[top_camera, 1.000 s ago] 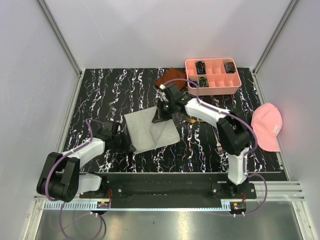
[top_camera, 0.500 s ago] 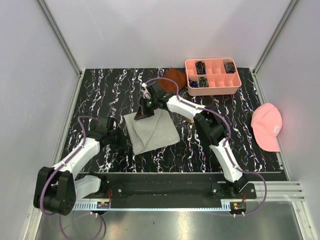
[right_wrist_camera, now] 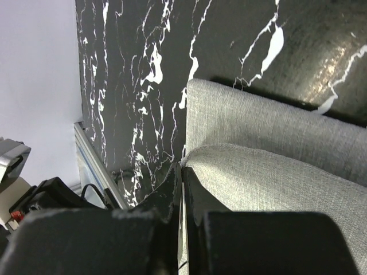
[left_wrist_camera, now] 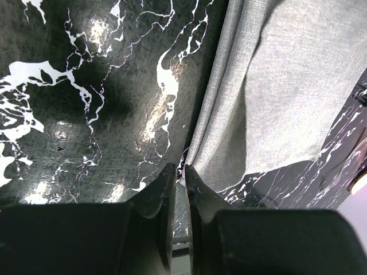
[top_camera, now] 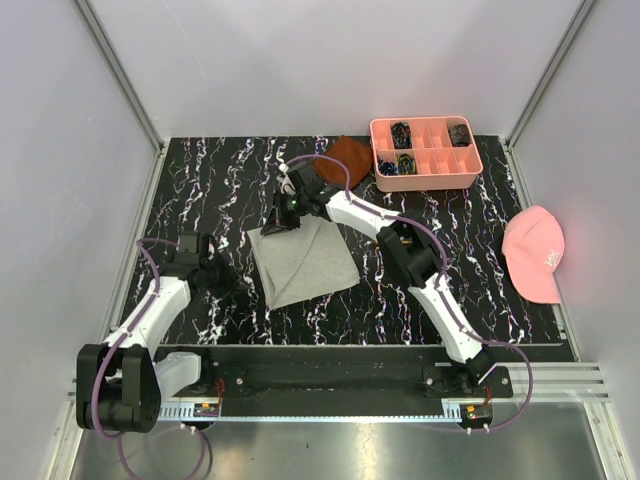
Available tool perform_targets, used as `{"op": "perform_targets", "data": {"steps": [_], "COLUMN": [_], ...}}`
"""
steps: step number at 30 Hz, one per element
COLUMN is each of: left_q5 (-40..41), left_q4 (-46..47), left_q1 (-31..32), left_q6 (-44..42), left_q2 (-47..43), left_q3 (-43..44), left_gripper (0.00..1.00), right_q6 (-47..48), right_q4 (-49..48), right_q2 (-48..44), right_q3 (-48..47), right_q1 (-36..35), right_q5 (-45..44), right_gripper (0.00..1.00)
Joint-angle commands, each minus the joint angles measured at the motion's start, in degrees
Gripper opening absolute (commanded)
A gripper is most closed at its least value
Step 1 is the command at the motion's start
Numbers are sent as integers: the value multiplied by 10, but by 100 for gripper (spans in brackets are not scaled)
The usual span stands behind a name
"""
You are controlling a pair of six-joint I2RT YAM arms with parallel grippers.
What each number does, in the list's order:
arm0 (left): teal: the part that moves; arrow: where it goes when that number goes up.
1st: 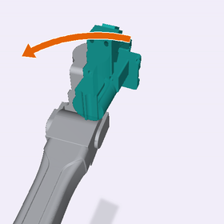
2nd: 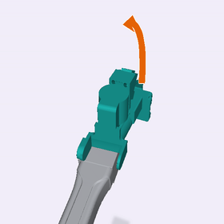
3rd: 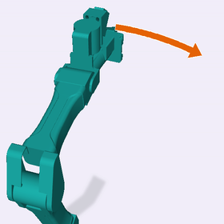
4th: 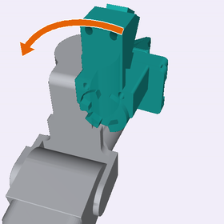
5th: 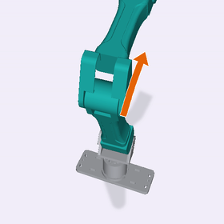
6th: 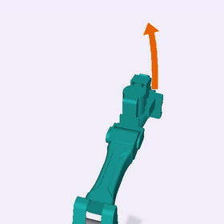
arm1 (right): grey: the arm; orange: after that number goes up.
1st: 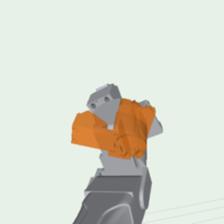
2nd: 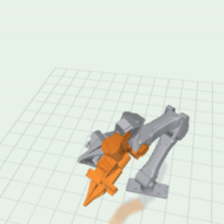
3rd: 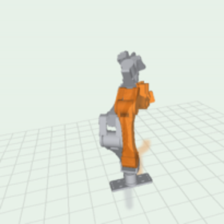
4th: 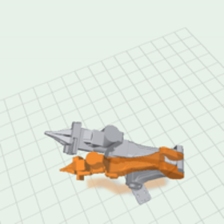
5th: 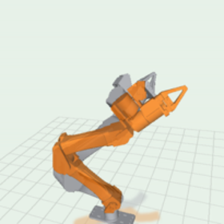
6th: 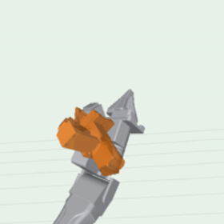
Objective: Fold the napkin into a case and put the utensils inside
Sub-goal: Fold the top corner of the square-folded napkin at the center of the board.
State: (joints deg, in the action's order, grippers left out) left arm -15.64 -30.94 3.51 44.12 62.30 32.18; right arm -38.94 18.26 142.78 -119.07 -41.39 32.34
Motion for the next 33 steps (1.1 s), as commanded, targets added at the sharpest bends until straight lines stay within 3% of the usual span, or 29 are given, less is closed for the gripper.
{"op": "perform_targets", "data": {"steps": [1, 15, 21, 28, 33], "left_q5": [-6, -6, -10, -40, -88], "left_q4": [2, 1, 4, 24, 47], "left_q1": [-5, -6, -6, -6, -6], "left_q6": [-15, -22, -25, -29, -33], "left_q2": [-13, -18, -12, 4, 47], "left_q3": [4, 8, 9, 16, 64], "left_gripper": [14, 14, 14, 16, 18], "right_q6": [-14, -24, -23, -20, 11], "right_q4": [-17, -2, 13, 30, 94], "right_q2": [18, 72, 89, 108, 82], "right_q3": [-46, -121, -145, -181, -233], "right_q1": [-6, -7, -8, -8, 3], "right_q5": [20, 39, 40, 44, 40], "right_gripper": [0, 3, 11, 27, 45]}}
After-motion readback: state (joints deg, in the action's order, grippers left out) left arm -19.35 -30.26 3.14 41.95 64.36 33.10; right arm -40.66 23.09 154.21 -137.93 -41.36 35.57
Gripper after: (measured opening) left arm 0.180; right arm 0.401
